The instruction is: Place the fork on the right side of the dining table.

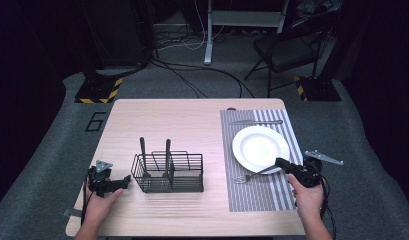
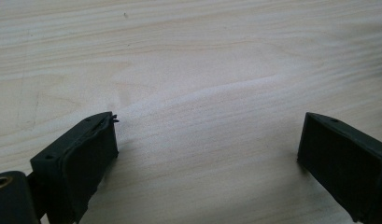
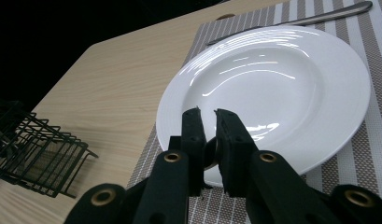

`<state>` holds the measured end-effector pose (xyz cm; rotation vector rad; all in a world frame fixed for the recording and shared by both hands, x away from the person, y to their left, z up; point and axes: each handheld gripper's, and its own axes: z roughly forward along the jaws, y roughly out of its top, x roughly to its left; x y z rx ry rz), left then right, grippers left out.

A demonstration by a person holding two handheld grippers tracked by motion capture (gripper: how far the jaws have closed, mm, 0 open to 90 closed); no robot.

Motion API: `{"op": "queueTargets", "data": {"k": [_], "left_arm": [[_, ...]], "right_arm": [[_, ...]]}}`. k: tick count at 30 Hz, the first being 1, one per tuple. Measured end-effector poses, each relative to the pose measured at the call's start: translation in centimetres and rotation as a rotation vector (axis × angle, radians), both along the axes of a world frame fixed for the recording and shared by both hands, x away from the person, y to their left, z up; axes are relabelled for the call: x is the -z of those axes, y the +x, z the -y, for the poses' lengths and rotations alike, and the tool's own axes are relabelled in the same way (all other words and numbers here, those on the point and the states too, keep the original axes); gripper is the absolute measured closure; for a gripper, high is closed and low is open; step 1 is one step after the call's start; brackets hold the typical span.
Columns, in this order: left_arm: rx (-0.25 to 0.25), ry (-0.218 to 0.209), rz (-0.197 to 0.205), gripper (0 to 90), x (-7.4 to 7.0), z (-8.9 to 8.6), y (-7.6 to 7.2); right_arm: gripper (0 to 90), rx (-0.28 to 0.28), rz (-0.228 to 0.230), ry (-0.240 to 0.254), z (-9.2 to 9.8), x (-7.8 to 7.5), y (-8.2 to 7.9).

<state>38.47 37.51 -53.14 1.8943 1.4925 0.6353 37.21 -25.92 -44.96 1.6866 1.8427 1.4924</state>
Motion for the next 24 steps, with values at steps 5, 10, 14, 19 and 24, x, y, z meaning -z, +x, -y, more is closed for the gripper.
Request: {"op": "queueTargets", "data": {"k": [5,10,14,19,24], "left_arm": [[0.000,0.000,0.000,4.6,0.0,0.0,0.0],[-0.001,0.000,0.001,4.6,0.0,0.0,0.0],[-0.001,0.000,0.000,4.6,0.0,0.0,0.0],[-0.001,0.000,0.000,4.6,0.0,0.0,0.0],[-0.002,0.000,0.000,4.6,0.0,0.0,0.0]], "right_arm": [[80.9,0.026,-0.006,-0.003,0.2,0.4,-0.4],[80.4,0.036,-0.022,-0.003,0.4,0.7,-0.5],[80.3,0.040,-0.032,0.006,0.6,0.9,-0.5],[79.8,0.048,-0.045,0.006,0.9,1.3,-0.5],[79.1,0.060,-0.060,0.016,1.3,1.8,-0.6]]}}
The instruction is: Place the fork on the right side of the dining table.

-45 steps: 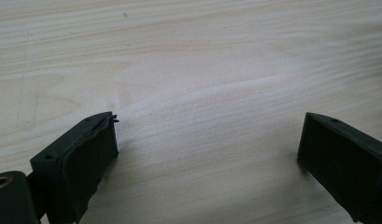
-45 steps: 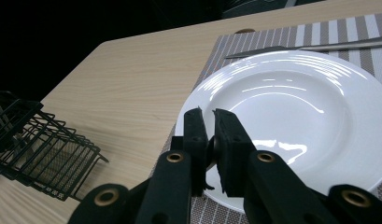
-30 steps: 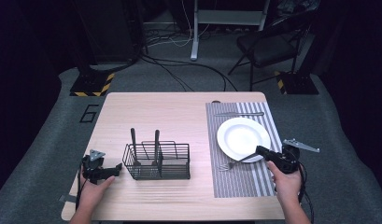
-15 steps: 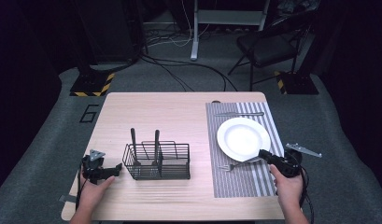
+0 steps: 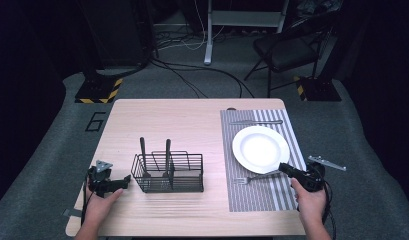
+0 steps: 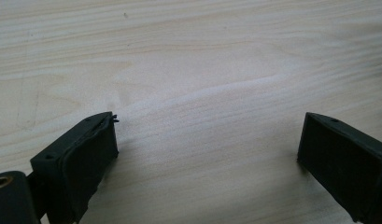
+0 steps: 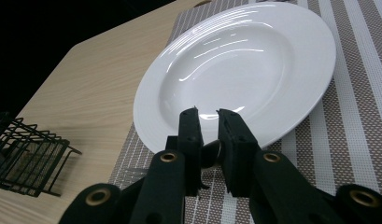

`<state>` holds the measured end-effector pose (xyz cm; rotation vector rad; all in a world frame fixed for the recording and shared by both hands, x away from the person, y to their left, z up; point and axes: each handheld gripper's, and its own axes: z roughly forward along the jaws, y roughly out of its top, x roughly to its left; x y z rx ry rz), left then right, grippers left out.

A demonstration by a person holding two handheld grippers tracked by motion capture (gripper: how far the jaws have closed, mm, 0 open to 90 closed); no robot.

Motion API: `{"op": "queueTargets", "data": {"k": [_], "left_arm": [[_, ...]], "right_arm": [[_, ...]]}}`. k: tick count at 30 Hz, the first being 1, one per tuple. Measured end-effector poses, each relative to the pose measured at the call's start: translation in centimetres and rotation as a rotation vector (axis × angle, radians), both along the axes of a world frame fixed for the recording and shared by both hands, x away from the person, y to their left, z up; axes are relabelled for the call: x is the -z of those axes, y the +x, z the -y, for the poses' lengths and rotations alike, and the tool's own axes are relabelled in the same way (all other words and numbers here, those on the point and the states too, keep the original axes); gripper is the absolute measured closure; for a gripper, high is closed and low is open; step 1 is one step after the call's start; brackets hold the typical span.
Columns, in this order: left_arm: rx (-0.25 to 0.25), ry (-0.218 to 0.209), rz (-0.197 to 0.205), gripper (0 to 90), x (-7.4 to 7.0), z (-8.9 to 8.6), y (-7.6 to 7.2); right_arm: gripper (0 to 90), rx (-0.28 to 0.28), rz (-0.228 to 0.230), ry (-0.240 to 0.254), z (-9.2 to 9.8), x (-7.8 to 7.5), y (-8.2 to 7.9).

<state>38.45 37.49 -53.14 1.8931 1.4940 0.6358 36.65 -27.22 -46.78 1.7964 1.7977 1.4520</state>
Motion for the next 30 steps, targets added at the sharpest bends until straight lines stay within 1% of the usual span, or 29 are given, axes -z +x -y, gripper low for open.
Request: {"op": "queueTargets", "data": {"k": [1,3,4,7,8,9,10,12,15,20,24,27,28,29,30], "left_arm": [[0.000,0.000,0.000,4.6,0.0,0.0,0.0],[0.000,0.000,0.000,4.6,0.0,0.0,0.0],[0.000,0.000,0.000,4.6,0.0,0.0,0.0],[0.000,-0.001,-0.001,4.7,0.0,0.0,0.0],[0.001,0.001,0.000,4.7,0.0,0.0,0.0],[0.000,0.000,0.000,4.7,0.0,0.0,0.0],[-0.001,-0.001,-0.001,4.6,0.0,0.0,0.0],[-0.001,-0.001,-0.001,4.6,0.0,0.0,0.0],[-0.001,-0.001,-0.001,4.6,0.0,0.0,0.0],[-0.001,-0.001,-0.001,4.6,0.0,0.0,0.0],[-0.001,-0.001,-0.001,4.6,0.0,0.0,0.0],[-0.001,-0.001,-0.001,4.6,0.0,0.0,0.0],[-0.001,-0.001,-0.001,4.6,0.0,0.0,0.0],[0.000,0.000,0.000,4.7,0.0,0.0,0.0],[-0.001,-0.001,-0.002,4.7,0.0,0.0,0.0]], "right_arm": [[79.0,0.002,-0.007,0.005,0.0,0.1,0.0],[78.7,0.004,-0.006,0.003,0.2,0.3,0.0],[78.7,0.007,-0.012,0.012,0.2,0.3,0.0],[78.8,0.001,-0.003,0.019,0.4,0.6,0.0],[78.8,0.004,-0.007,0.031,0.5,0.6,0.0],[78.8,0.002,0.000,0.027,0.6,0.7,0.0],[78.9,0.006,-0.009,0.038,0.6,0.8,-0.1],[79.1,0.003,-0.002,0.047,0.7,1.0,-0.1],[79.5,0.006,-0.013,0.090,1.0,1.3,-0.3],[79.4,0.015,-0.033,0.130,1.5,2.0,-0.3],[79.1,0.022,-0.046,0.150,1.9,2.6,-0.2],[78.7,0.040,-0.072,0.171,2.1,2.9,-0.1],[78.6,0.037,-0.067,0.169,2.2,3.0,-0.1],[78.5,0.041,-0.075,0.172,2.2,3.0,-0.1],[78.4,0.036,-0.071,0.168,2.3,3.1,0.0]]}}
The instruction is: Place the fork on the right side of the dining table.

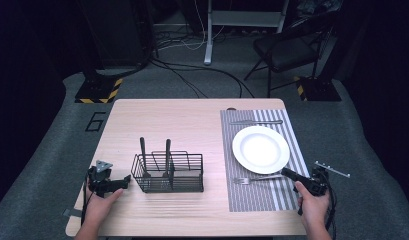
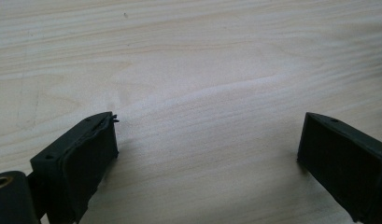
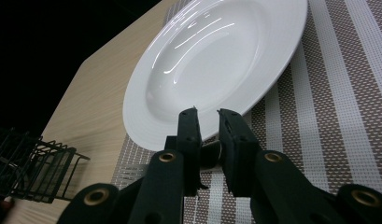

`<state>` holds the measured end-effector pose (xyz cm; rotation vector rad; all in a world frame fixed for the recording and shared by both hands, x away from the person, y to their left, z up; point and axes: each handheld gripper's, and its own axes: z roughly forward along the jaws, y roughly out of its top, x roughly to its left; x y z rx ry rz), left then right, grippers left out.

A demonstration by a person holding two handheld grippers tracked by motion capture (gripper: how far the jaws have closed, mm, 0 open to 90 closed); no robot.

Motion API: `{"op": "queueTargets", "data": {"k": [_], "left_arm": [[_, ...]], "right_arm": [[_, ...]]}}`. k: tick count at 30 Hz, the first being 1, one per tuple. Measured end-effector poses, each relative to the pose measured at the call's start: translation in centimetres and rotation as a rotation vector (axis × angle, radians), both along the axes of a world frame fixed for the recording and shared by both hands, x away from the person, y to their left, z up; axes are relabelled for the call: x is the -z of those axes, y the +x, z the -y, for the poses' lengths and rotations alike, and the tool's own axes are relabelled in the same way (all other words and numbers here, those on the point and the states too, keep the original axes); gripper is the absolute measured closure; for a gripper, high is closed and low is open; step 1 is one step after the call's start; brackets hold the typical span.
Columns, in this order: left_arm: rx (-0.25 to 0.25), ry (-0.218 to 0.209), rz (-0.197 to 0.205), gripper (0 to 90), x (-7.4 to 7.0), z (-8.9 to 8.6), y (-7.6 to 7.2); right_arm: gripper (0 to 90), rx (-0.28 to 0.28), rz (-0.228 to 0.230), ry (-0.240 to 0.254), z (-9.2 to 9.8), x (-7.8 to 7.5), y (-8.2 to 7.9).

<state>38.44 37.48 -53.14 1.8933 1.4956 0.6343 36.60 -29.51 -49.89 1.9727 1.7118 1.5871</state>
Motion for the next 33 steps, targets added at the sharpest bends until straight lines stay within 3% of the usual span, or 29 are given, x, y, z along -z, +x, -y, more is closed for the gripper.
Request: {"op": "queueTargets", "data": {"k": [20,26,33], "left_arm": [[0.000,0.000,0.000,4.6,0.0,0.0,0.0],[0.000,0.000,0.000,4.6,0.0,0.0,0.0],[0.000,0.000,0.001,4.6,0.0,0.0,0.0]], "right_arm": [[75.3,0.032,-0.064,0.012,0.4,1.1,0.2],[73.5,0.045,-0.105,-0.011,0.5,1.5,0.3],[72.7,0.052,-0.116,-0.042,0.5,1.6,0.4]]}}
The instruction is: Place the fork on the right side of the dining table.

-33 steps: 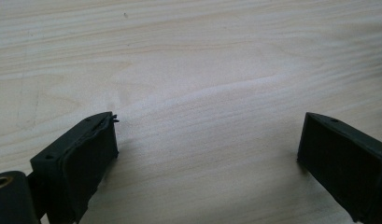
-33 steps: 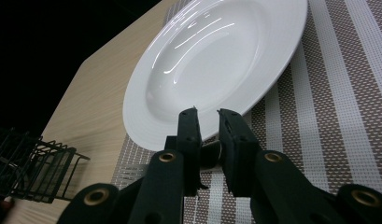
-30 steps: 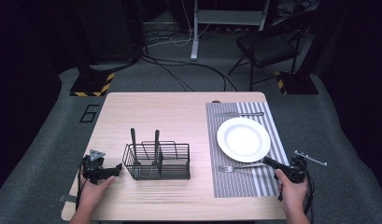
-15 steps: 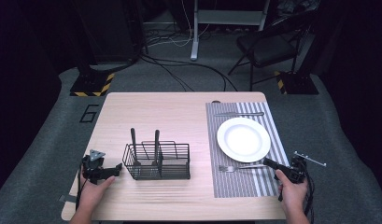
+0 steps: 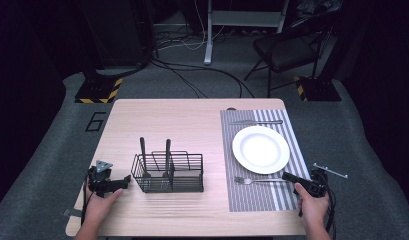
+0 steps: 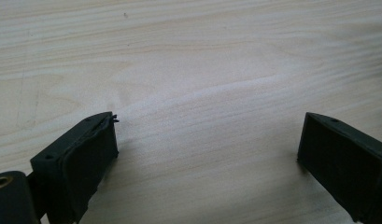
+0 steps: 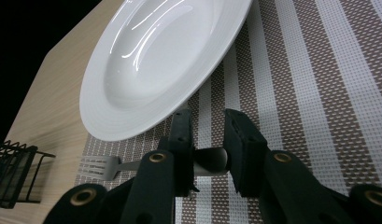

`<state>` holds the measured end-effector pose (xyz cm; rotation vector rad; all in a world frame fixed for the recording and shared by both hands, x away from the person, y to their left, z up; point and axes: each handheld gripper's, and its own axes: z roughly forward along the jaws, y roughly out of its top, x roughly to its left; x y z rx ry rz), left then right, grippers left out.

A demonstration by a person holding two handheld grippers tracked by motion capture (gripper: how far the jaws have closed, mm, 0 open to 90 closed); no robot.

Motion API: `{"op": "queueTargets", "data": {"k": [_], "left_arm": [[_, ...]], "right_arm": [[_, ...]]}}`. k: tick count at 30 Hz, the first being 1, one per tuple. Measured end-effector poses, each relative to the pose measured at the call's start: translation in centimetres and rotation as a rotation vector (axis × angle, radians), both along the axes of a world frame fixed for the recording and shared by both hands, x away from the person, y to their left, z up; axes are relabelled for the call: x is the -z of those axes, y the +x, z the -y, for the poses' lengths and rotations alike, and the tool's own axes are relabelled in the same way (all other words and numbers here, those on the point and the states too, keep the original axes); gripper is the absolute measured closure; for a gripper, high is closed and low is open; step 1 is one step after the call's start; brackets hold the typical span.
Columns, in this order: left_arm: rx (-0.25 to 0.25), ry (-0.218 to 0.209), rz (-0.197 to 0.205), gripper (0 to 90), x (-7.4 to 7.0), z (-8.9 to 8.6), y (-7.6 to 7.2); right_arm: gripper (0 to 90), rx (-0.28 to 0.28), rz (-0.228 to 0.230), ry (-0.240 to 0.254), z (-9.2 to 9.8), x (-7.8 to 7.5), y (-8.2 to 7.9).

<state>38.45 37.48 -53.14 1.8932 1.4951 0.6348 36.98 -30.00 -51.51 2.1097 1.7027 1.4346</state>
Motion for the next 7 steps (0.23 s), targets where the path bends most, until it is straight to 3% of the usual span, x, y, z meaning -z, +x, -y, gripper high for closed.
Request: {"op": "queueTargets", "data": {"k": [7], "left_arm": [[0.001,0.000,-0.001,4.7,0.00,0.00,0.00]], "right_arm": [[68.5,0.028,0.030,-0.094,0.05,-0.35,-0.15]]}}
